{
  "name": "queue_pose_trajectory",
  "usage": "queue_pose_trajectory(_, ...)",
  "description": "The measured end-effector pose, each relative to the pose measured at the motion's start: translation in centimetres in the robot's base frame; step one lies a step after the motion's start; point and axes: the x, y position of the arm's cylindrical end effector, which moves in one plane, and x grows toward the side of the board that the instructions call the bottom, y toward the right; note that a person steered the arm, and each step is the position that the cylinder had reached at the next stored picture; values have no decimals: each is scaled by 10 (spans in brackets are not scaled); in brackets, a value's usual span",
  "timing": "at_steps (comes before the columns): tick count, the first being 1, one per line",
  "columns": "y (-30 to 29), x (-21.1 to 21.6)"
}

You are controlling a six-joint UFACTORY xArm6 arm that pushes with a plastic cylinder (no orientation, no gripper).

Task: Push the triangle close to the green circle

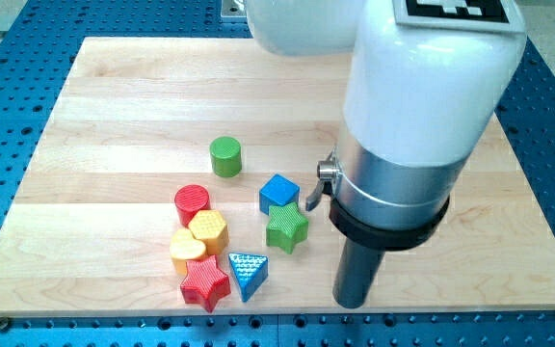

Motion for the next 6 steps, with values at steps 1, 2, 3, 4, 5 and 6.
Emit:
queue_pose_trajectory(1,-56,-1)
queue_pose_trajectory(2,-119,-1)
queue_pose_trajectory(3,-152,-1)
queue_pose_trajectory(4,-148,-1)
queue_pose_trajectory(5,-122,-8)
queue_pose_trajectory(6,-102,-20)
